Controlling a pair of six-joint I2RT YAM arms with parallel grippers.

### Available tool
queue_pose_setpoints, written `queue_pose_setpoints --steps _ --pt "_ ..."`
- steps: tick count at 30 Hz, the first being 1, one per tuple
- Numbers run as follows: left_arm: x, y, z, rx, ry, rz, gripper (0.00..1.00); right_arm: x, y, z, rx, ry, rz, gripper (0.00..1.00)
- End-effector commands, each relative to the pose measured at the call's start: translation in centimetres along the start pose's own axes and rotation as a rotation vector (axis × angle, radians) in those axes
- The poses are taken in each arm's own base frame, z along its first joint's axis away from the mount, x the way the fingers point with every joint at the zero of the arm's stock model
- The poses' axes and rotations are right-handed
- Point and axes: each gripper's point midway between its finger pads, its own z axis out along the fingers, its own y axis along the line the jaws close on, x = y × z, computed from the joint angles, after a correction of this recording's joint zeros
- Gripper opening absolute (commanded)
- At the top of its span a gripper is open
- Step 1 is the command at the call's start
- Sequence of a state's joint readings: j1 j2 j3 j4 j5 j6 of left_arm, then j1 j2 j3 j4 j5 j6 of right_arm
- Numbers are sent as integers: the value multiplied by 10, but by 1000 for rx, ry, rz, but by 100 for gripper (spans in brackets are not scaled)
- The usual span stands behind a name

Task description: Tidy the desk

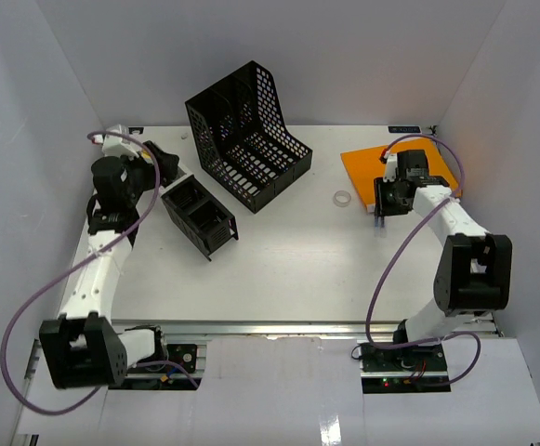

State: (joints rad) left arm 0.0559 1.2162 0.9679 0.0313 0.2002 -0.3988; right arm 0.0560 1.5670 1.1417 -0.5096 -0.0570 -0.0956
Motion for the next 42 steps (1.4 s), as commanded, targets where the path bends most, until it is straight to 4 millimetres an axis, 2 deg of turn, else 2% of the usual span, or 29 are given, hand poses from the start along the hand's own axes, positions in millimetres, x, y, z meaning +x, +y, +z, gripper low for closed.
queue_pose_setpoints --steps 1,4,7,11,14,21,28,31,39,42 --pt "15 -41 -53 200 -13 -68 91 -10 -40 28 134 40 68 35" --pt "41 -49 -76 264 25 -106 92 -13 -51 40 174 67 65 33" --pt "66 -54 -90 321 83 -139 92 -16 -58 49 201 80 65 33" --pt "92 -56 -105 356 134 -186 92 -14 -56 64 182 110 78 33" --pt "99 -57 -111 367 140 -201 92 -12 -50 70 150 126 103 34" --pt "108 -59 -118 384 164 -220 93 -9 -43 71 113 131 123 35" --pt "115 -62 -121 407 188 -259 93 14 -39 83 96 194 135 34" --pt "122 -66 -125 434 213 -290 93 26 -35 90 77 228 146 30" --pt "140 -79 -132 494 277 -359 93 42 -22 95 11 268 149 15" --pt "150 -94 -131 530 319 -356 93 50 -4 93 -43 291 117 13"
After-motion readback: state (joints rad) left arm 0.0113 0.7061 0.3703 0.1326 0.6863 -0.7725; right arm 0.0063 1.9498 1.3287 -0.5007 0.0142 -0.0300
